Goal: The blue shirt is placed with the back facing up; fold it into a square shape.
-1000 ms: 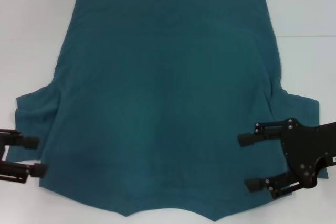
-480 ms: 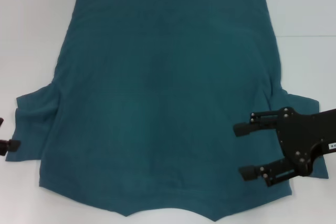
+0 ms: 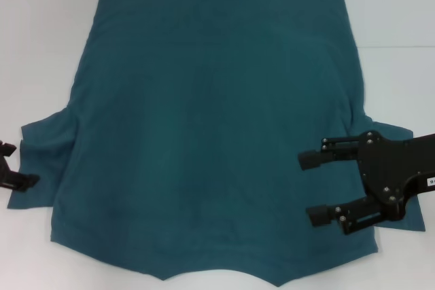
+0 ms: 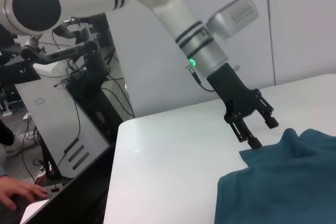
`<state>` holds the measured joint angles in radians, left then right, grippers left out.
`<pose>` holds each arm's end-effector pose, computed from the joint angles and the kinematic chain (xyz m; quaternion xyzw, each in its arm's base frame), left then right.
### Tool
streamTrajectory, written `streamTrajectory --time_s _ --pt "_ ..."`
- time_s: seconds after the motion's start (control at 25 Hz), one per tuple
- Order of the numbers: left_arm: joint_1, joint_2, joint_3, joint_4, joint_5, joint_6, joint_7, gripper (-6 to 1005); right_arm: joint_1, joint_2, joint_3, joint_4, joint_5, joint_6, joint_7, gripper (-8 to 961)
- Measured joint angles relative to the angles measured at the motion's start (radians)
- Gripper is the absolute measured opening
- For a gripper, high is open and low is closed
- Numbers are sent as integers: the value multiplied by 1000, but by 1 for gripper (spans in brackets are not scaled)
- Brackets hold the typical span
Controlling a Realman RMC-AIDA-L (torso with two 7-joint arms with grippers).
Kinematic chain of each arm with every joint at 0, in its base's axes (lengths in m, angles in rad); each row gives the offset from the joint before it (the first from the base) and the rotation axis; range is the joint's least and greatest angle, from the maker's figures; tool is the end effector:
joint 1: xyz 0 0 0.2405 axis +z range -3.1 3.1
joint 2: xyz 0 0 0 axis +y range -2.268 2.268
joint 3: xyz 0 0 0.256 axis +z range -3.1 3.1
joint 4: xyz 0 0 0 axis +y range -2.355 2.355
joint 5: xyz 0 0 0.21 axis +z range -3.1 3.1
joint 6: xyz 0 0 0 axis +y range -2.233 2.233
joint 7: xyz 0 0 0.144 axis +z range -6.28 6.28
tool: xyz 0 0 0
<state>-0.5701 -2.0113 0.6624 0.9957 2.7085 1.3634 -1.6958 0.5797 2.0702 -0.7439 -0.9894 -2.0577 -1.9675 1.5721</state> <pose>-0.3313 0.3639 0.0909 -0.9162 -0.2614 0.1432 0.2679 0.2020 0.3123 0.0439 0.9731 -0.1085 -0.2022 0.0209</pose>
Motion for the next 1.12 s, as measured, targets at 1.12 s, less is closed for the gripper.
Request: streamTrajectory --time_s 1.12 --pt "-95 2 14 -147 148 -207 -95 706 28 9 -6 -22 2 6 38 912"
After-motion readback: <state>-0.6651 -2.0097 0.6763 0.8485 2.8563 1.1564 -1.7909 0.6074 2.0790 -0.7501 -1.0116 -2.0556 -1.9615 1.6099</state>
